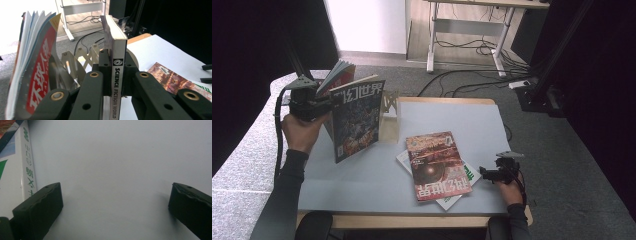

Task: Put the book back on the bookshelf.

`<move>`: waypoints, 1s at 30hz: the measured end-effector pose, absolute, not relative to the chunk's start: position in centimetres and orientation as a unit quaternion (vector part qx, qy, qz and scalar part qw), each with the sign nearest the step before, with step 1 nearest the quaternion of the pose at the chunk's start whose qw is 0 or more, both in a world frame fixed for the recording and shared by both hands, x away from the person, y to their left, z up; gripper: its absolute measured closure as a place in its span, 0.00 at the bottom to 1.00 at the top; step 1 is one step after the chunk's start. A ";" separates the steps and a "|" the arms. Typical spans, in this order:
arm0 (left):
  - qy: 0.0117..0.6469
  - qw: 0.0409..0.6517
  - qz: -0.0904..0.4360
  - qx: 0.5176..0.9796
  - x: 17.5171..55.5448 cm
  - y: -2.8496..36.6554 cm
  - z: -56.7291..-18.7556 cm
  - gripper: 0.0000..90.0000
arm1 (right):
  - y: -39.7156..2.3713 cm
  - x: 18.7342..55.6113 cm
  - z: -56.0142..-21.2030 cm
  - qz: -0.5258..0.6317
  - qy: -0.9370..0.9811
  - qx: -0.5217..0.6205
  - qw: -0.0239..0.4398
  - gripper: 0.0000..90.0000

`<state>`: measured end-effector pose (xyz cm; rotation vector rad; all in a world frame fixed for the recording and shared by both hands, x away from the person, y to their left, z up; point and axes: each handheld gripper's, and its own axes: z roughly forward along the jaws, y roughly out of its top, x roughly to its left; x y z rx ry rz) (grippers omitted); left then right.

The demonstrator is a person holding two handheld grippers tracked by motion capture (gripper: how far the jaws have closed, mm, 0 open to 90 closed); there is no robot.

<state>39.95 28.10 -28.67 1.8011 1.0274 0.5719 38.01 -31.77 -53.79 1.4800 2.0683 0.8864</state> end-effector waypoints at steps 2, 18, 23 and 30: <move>0.423 0.473 0.236 0.736 40.1 28.2 -28.7 0.92 | -31.8 38.0 -53.8 0.320 0.750 0.535 0.221 0.00; 0.448 0.463 0.246 0.724 42.3 28.2 -29.1 0.92 | -31.8 38.0 -53.8 0.320 0.749 0.537 0.221 0.00; 0.448 0.459 0.251 0.725 43.3 27.6 -29.2 0.92 | -31.8 38.0 -53.8 0.321 0.748 0.537 0.221 0.00; 0.451 0.461 0.255 0.721 44.8 26.8 -29.5 0.92 | -31.8 38.0 -53.8 0.322 0.748 0.537 0.221 0.00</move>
